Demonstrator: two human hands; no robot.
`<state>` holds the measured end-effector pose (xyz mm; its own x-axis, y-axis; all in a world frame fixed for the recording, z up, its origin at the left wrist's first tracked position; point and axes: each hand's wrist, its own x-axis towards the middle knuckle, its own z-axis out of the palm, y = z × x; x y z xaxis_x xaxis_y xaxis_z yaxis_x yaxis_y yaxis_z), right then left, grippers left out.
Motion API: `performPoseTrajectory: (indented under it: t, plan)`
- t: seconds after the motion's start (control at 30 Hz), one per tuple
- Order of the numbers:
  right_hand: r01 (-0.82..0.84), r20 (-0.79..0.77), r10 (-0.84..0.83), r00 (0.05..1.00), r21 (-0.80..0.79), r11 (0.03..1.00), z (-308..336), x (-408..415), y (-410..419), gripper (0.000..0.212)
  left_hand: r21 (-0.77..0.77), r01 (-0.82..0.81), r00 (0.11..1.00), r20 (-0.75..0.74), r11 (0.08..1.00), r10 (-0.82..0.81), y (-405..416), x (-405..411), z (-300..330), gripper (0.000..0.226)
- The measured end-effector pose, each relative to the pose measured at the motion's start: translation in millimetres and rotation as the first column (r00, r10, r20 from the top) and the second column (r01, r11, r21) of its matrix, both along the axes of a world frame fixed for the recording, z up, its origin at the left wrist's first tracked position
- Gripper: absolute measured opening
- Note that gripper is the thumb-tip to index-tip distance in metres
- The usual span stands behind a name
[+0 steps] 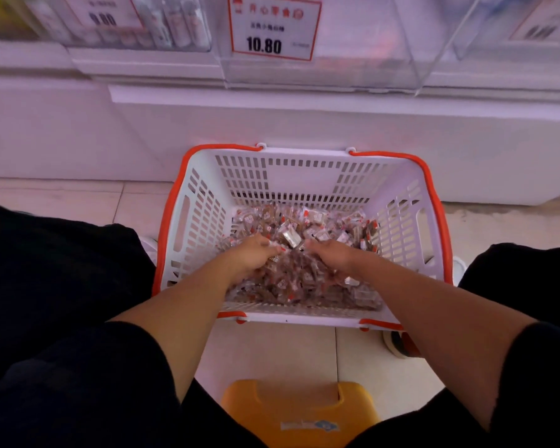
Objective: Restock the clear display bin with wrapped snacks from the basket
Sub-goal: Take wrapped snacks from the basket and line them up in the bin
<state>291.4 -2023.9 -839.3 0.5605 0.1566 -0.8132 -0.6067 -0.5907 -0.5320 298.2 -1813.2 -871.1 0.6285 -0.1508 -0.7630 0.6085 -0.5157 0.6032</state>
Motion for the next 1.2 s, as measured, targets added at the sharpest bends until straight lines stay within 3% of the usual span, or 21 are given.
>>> performPoseTrajectory:
  t: [0.07, 0.17, 0.23, 0.33, 0.47, 0.63, 0.77, 0.93, 1.1, 1.2]
  plan:
    - [0.063, 0.025, -0.064, 0.998, 0.052, 0.997, 12, 4, 5, 0.061, -0.107, -0.139, 0.986, -0.103, 0.985, 0.128, -1, 5, 14, 0.046]
    - [0.108, 0.036, -0.117, 0.992, 0.201, 0.974, 47, 17, 10, 0.042, -0.265, -0.262, 0.960, -0.173, 0.928, 0.222, 3, 18, 55, 0.038]
    - [0.056, 0.067, -0.081, 0.994, 0.321, 0.945, 78, 31, 8, 0.026, -0.384, -0.222, 0.970, -0.178, 0.896, 0.164, 8, 32, 93, 0.028]
    - [-0.045, 0.189, -0.044, 0.981, 0.446, 0.894, 132, 54, 3, 0.024, -0.434, -0.103, 0.991, -0.122, 0.895, 0.054, 14, 56, 158, 0.022]
    - [-0.200, 0.476, 0.030, 0.879, 0.311, 0.929, 208, 67, 1, 0.033, -0.460, 0.019, 0.999, -0.031, 0.888, -0.038, 19, 71, 240, 0.025]
    - [-0.290, 0.785, -0.017, 0.619, 0.249, 0.924, 270, 46, -2, 0.040, -0.534, 0.114, 0.993, 0.072, 0.838, -0.089, 21, 57, 301, 0.034]
    - [-0.266, 0.848, -0.114, 0.518, 0.286, 0.921, 285, 36, -2, 0.048, -0.630, 0.127, 0.992, 0.070, 0.766, -0.106, 13, 55, 321, 0.052]
    - [-0.187, 0.910, -0.174, 0.376, 0.259, 0.948, 289, 42, 0, 0.056, -0.698, 0.057, 0.998, 0.047, 0.714, -0.034, 12, 62, 329, 0.046]
    - [-0.194, 0.962, -0.041, 0.269, 0.096, 0.976, 278, 32, 7, 0.059, -0.685, 0.092, 0.996, 0.058, 0.723, -0.072, 3, 56, 321, 0.038]
    - [-0.139, 0.961, 0.050, 0.272, -0.013, 0.990, 275, 29, 9, 0.065, -0.701, 0.149, 0.989, 0.088, 0.698, -0.122, 2, 55, 321, 0.029]
